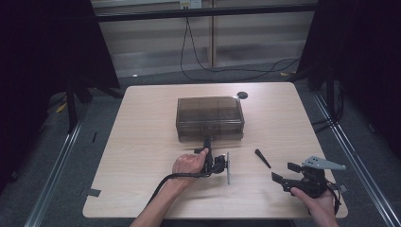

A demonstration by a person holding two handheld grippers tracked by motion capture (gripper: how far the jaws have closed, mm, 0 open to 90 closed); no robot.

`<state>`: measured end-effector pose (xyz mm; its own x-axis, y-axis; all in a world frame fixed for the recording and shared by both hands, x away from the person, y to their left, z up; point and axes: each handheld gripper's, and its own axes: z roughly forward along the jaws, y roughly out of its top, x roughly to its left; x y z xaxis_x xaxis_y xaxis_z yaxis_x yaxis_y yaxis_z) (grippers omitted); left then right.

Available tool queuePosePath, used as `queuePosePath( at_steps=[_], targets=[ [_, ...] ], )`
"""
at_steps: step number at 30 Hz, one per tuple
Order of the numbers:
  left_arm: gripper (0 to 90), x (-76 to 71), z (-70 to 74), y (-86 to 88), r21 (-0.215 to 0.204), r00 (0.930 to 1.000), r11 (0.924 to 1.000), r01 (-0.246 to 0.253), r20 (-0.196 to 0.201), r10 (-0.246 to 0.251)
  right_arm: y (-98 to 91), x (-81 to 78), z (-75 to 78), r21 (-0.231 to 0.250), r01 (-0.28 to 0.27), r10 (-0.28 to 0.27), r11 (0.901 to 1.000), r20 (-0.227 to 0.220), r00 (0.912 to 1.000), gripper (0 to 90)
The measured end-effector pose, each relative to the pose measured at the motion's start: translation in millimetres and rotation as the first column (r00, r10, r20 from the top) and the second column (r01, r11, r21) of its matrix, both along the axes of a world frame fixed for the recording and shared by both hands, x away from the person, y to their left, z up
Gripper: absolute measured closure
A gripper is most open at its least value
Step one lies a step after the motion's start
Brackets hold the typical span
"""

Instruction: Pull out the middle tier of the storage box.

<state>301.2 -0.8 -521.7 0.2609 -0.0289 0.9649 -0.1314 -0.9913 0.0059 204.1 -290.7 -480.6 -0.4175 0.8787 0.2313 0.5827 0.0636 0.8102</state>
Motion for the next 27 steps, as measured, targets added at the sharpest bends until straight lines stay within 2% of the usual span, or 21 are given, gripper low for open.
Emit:
queuePosePath(
  at_steps=[27],
  targets=[
    [80.7, -14.0, 0.5, 2.3, -0.002, 0.9998, 0.9998, 0.019, 0.004, -0.019, 0.6, 1.1, -0.7, -0.001, -0.001, 0.001, 1.0000, -0.007, 1.0000, 17.6]
  ],
)
